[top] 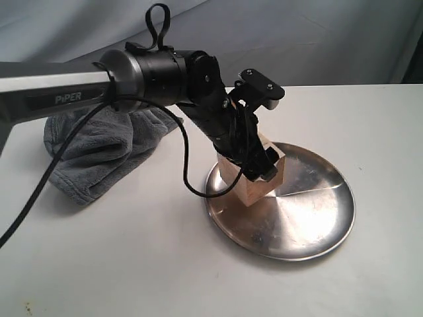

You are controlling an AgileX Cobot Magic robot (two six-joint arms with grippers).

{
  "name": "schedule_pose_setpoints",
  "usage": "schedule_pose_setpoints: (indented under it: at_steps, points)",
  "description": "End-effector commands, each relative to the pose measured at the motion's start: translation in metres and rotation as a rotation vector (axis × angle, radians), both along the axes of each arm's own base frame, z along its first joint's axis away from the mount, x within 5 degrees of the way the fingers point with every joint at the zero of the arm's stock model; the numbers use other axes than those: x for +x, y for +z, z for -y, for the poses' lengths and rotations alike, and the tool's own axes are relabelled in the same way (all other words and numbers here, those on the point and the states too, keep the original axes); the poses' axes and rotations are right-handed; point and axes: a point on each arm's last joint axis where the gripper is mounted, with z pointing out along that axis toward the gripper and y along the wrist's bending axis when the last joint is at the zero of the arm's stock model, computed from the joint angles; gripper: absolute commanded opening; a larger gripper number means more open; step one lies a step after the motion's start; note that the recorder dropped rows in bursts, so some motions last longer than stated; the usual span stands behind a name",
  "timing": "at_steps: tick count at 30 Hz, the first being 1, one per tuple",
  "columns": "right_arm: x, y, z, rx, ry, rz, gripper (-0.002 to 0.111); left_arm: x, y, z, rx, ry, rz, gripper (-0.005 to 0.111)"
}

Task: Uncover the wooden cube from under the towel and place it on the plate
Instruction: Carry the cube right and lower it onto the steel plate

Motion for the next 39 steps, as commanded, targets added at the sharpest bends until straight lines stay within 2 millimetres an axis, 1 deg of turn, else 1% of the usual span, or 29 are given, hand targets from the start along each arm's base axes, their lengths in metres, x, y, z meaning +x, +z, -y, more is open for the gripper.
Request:
schedule_pose_setpoints:
  at_steps: [1, 13, 17, 19, 26, 28, 34, 37, 39]
  points:
    - [0.0, 0.0, 0.0, -0.003, 0.002, 0.015, 0.0, 0.004, 0.007, 0.006, -0.019, 0.022, 0.008, 0.0]
    - [0.0, 0.0, 0.0, -0.003, 0.002, 0.015, 0.0, 0.003, 0.006, 0.011, -0.06, 0.021, -0.016, 0.0]
    - [0.0, 0.0, 0.0, -0.003, 0.002, 0.015, 0.0, 0.001, 0.006, 0.015, -0.094, -0.005, -0.036, 0.0]
    - [0.0, 0.0, 0.0, -0.003, 0.002, 0.015, 0.0, 0.0, 0.004, 0.017, -0.115, -0.014, -0.052, 0.0]
    - [0.0, 0.0, 0.0, -0.003, 0.002, 0.015, 0.0, -0.003, -0.018, 0.025, -0.095, -0.027, -0.067, 0.0]
    - [0.0, 0.0, 0.0, -0.003, 0.002, 0.015, 0.0, -0.005, -0.018, 0.029, -0.101, -0.033, -0.049, 0.0]
    - [0.0, 0.0, 0.0, -0.003, 0.002, 0.015, 0.0, -0.003, -0.014, 0.032, -0.118, -0.027, -0.024, 0.0]
    - [0.0, 0.0, 0.0, -0.003, 0.002, 0.015, 0.0, -0.002, -0.014, 0.032, -0.117, -0.031, -0.018, 0.004]
    - [0.0, 0.0, 0.0, -0.003, 0.002, 0.015, 0.0, -0.002, -0.014, 0.031, -0.102, -0.041, -0.011, 0.013]
